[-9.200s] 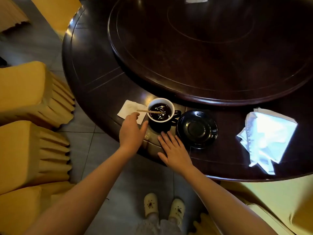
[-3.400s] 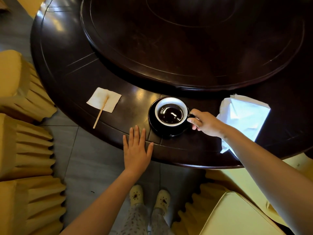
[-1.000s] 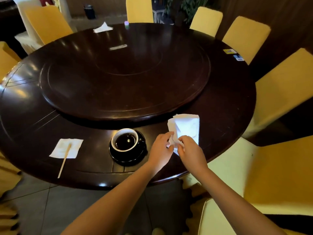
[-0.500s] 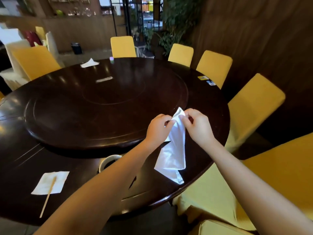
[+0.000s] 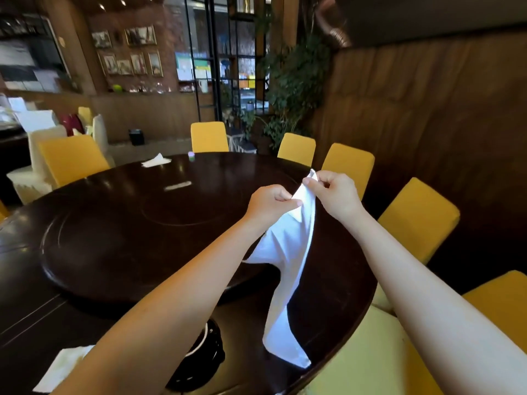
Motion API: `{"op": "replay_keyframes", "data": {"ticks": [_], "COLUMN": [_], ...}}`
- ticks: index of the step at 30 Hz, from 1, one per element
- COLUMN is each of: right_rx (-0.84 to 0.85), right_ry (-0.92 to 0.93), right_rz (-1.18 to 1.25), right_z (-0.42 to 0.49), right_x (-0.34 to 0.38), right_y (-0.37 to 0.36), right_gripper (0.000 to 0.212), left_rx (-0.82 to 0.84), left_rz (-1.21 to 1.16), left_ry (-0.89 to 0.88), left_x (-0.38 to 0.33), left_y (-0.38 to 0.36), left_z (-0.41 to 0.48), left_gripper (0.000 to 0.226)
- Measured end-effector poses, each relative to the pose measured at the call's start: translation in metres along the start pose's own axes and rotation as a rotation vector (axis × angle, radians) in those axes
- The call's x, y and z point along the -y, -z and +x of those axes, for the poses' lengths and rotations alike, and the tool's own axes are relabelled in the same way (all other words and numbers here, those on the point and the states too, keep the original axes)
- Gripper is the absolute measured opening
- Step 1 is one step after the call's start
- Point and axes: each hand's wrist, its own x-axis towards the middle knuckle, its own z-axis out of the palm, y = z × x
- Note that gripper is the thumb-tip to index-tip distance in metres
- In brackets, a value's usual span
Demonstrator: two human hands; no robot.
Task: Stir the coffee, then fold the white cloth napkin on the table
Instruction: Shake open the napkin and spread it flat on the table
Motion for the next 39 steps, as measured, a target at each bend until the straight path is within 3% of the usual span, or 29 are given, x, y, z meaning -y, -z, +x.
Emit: {"op": "replay_keyframes", "data": {"ticks": [4, 9, 13, 17, 20, 24, 28, 30, 33, 36, 39], "right_rx": [0.039, 0.154, 0.101, 0.02, -0.043, -0.08, -0.094, -0.089, -0.077, -0.09, -0.042], "right_ry": [-0.004, -0.109, -0.163, -0.207, -0.217, -0.227, -0.215, -0.212, -0.205, -0.179, -0.129], "right_rz": [-0.013, 0.117, 0.087, 0.024, 0.011, 0.218, 0.319, 0.321, 0.332, 0.373, 0.287], "right_z": [0.015, 0.024, 0.032, 0.036, 0.036, 0.034, 0.038, 0.04, 0.042, 0.048, 0.054], "right_x": [0.01, 0.031, 0.038, 0.036, 0.033, 0.045, 0.056, 0.054, 0.05, 0.043, 0.033], "right_y": [0.014, 0.022, 0.019, 0.01, 0.008, 0.004, -0.008, -0.014, -0.018, -0.022, -0.029], "right_gripper": [0.046, 0.026, 0.028, 0.023, 0.031, 0.028, 0.027, 0.027, 0.027, 0.023, 0.028], "left_rx": [0.107, 0.053, -0.054, -0.096, -0.166, -0.175, -0.077, -0.011, -0.022, -0.131, -0.217], "left_rz": [-0.096, -0.125, -0.153, -0.017, 0.061, 0.211, 0.415, 0.589, 0.661, 0.531, 0.374], "left_ry": [0.02, 0.052, 0.024, -0.089, -0.137, -0.27, -0.361, -0.306, -0.067, 0.115, 0.076], "left_x": [-0.02, -0.03, -0.037, -0.046, -0.045, -0.034, -0.017, -0.004, 0.024, 0.05, 0.061], "left_y": [0.015, 0.024, 0.025, 0.022, 0.022, 0.022, 0.024, 0.022, 0.031, 0.053, 0.065], "left_z": [0.003, 0.008, 0.009, 0.008, 0.007, 0.001, -0.01, -0.015, -0.02, -0.021, -0.018], "left_gripper": [0.011, 0.011, 0.011, 0.017, 0.019, 0.014, 0.016, 0.021, 0.029, 0.033, 0.034]}}
